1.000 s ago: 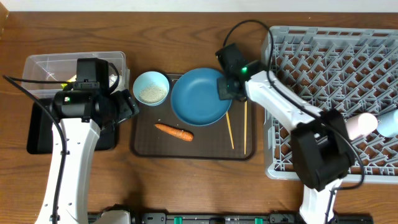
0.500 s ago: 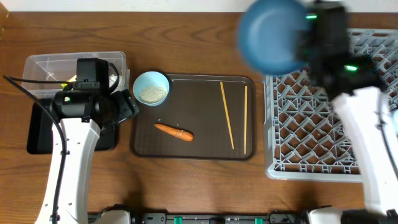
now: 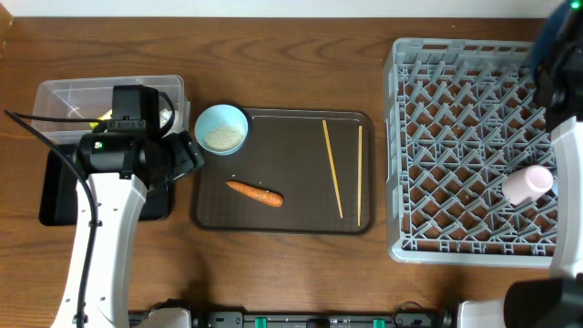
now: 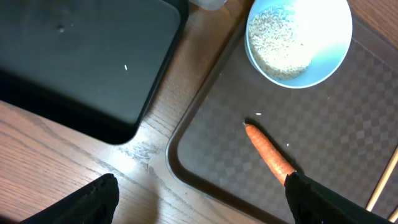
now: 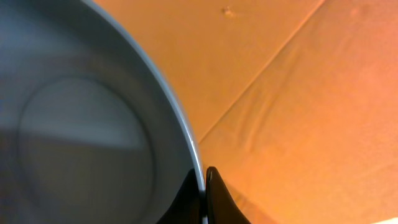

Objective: Sort waste into correct bins and load items into the dishwasher rack
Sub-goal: 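Grasp the blue plate rim and lift it toward the rack, then lower the blue plate into the back of the rack, then release the plate and move right gripper to the chopsticks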

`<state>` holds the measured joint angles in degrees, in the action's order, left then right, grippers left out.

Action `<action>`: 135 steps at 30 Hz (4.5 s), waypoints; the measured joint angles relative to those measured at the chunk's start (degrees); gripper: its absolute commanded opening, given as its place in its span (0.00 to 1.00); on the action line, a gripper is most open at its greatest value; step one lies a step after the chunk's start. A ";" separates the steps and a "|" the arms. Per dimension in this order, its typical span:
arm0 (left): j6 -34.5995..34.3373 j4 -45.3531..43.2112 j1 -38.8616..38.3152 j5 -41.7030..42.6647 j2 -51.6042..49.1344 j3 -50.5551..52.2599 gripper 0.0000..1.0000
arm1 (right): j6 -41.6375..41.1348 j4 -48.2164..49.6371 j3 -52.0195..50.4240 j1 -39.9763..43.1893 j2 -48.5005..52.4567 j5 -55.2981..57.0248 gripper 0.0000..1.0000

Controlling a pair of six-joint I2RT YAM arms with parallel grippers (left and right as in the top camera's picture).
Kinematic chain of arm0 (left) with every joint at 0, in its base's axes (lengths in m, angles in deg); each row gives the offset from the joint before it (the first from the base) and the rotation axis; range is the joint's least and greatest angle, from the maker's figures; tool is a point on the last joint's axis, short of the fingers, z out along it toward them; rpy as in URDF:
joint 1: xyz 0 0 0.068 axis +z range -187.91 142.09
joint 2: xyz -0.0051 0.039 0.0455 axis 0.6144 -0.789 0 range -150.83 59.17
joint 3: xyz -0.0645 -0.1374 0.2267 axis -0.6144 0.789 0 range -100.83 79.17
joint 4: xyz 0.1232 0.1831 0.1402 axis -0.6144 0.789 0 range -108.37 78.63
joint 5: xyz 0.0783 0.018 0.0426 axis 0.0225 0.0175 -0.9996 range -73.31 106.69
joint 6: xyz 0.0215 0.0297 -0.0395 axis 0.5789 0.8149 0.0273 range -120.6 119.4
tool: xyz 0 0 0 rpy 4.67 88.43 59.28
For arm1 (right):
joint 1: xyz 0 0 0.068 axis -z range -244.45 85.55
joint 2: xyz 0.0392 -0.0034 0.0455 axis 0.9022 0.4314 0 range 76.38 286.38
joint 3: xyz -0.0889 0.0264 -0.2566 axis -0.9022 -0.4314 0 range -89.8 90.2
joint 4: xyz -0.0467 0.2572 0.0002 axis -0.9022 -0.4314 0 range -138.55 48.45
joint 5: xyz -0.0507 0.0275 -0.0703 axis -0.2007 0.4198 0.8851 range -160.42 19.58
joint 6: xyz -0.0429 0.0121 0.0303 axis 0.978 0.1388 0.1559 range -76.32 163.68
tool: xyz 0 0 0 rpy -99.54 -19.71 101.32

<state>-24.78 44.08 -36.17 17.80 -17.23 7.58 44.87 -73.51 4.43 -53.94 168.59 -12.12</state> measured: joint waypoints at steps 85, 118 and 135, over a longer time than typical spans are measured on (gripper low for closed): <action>0.00 -1.40 0.00 0.02 0.00 0.00 0.88 | 38.29 26.38 -12.39 1.86 16.50 3.54 0.25; 0.00 -1.38 0.00 0.00 0.00 0.00 0.88 | 17.31 3.87 -13.84 -5.31 2.84 -11.04 0.99; 0.00 -1.18 0.00 0.02 0.00 0.00 0.88 | 7.72 -12.07 -13.86 -8.61 -2.64 -31.06 0.99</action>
<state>-24.78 42.90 -36.17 17.82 -17.23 7.58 52.59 -85.58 -9.42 -62.55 165.94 -43.18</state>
